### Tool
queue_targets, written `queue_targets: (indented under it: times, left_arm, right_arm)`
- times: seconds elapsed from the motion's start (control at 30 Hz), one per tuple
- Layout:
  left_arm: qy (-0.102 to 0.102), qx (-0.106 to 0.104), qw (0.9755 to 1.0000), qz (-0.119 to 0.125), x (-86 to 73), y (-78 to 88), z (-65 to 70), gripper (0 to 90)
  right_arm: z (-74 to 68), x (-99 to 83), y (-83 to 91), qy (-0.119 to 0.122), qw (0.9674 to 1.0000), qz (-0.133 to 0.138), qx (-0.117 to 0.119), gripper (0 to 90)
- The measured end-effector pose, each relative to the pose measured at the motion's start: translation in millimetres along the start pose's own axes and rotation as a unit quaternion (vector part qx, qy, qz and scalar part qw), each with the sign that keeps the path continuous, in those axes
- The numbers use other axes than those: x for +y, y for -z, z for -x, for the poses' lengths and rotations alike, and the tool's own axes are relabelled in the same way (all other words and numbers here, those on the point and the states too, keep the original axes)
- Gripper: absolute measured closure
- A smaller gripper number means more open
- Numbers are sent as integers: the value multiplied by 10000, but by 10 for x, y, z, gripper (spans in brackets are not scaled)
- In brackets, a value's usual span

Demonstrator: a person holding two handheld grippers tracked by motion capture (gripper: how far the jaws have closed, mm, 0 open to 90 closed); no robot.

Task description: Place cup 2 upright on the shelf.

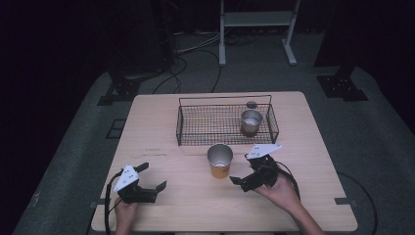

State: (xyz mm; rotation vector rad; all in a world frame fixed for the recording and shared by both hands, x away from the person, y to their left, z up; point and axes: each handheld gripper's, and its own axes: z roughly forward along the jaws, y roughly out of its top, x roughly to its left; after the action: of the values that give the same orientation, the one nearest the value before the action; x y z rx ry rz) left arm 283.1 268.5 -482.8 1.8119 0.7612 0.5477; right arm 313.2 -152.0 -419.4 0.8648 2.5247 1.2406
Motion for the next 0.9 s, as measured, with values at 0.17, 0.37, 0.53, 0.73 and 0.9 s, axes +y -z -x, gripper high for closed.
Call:
queue_targets:
  times: [0.17, 0.37, 0.53, 0.73, 0.9]
  left_arm:
    - [1, 1, 10000, 3, 0, 2, -1, 0]
    - [3, 3, 10000, 10, 0, 3, -3, 0]
    - [6, 2, 10000, 17, -1, 3, -3, 0]
    - [8, 3, 10000, 22, -1, 3, -3, 0]
    - [10, 3, 10000, 22, -1, 4, -3, 0]
  right_arm:
    - [-23, 24, -91, 13, 10000, -20, 39, 22]
    - [-27, 64, -176, 15, 9999, 20, 105, 22]
    - [-31, 84, -249, 27, 10000, -21, 34, 22]
    - [-16, 99, -315, 23, 10000, -34, 1, 22]
    - [-18, 131, -357, 41, 10000, -70, -21, 22]
